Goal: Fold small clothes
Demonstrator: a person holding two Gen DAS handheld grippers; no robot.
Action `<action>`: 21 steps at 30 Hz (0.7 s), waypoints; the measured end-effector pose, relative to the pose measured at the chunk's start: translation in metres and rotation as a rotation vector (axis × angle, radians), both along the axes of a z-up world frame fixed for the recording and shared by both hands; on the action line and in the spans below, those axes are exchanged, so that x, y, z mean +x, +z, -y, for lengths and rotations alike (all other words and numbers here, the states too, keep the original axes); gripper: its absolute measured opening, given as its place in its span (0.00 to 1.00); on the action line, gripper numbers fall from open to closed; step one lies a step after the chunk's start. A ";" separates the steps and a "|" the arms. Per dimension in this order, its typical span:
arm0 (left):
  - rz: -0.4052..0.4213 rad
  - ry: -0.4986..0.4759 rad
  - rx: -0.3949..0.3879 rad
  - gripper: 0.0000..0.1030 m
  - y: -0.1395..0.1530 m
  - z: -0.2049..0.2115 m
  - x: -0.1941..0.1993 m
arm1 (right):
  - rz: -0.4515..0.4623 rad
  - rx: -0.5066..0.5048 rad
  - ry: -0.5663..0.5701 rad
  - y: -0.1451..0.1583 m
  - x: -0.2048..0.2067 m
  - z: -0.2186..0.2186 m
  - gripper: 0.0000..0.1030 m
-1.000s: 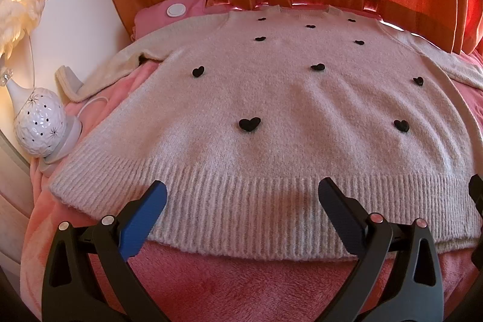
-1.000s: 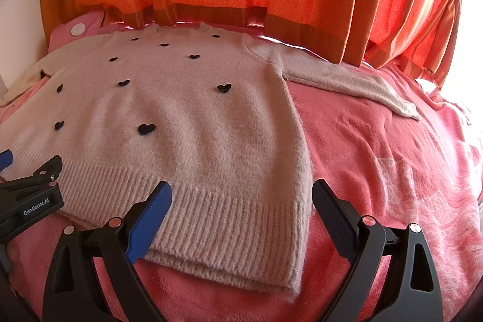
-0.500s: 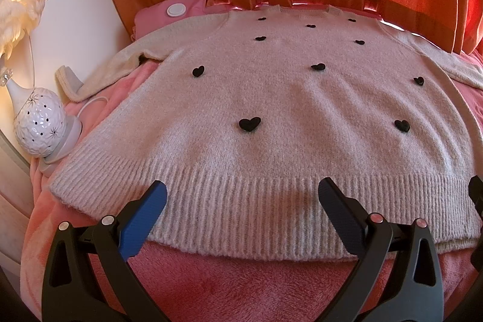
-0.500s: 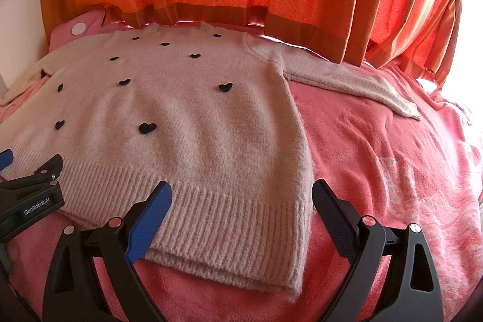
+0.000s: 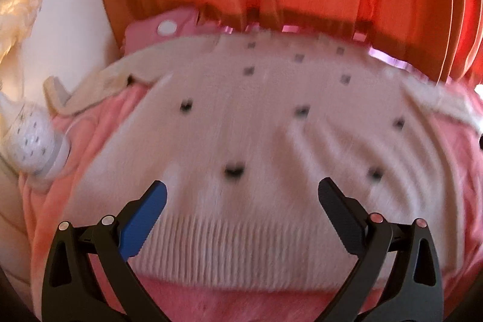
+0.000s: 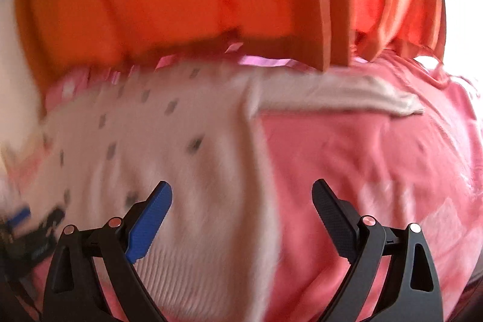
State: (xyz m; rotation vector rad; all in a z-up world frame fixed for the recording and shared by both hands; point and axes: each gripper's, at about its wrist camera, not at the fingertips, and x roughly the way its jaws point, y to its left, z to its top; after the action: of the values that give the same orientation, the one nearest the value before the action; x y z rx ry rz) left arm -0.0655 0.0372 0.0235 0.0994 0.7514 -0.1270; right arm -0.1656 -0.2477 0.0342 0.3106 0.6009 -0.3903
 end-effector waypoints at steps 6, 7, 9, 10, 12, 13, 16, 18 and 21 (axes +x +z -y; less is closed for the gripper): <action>-0.012 -0.091 -0.197 0.95 0.036 0.017 0.061 | 0.053 0.253 -0.193 -0.001 0.027 0.172 0.89; -0.023 -0.093 -0.224 0.95 0.037 0.022 0.075 | 0.048 0.310 -0.255 -0.014 0.029 0.203 0.89; -0.042 -0.098 -0.259 0.95 0.033 0.030 0.095 | 0.036 0.432 -0.391 -0.044 0.027 0.259 0.85; -0.048 -0.097 -0.273 0.95 0.028 0.036 0.106 | 0.036 0.476 -0.434 -0.054 0.026 0.275 0.79; -0.058 -0.094 -0.279 0.95 0.021 0.043 0.121 | 0.039 0.544 -0.506 -0.076 0.027 0.306 0.76; -0.060 -0.093 -0.277 0.95 0.015 0.047 0.130 | 0.033 0.552 -0.531 -0.084 0.029 0.317 0.75; -0.066 -0.091 -0.251 0.95 0.002 0.055 0.147 | 0.039 0.504 -0.566 -0.092 0.039 0.328 0.68; -0.075 -0.090 -0.250 0.95 -0.006 0.054 0.155 | 0.033 0.515 -0.523 -0.091 0.057 0.331 0.35; -0.086 -0.087 -0.247 0.93 -0.014 0.051 0.161 | 0.088 0.483 -0.466 -0.061 0.088 0.310 0.14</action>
State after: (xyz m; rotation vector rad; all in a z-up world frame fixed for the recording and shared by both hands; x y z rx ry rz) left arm 0.0955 -0.0134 0.0098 -0.1095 0.8113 -0.3070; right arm -0.0778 -0.5573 -0.0269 0.9359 0.5279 -0.6742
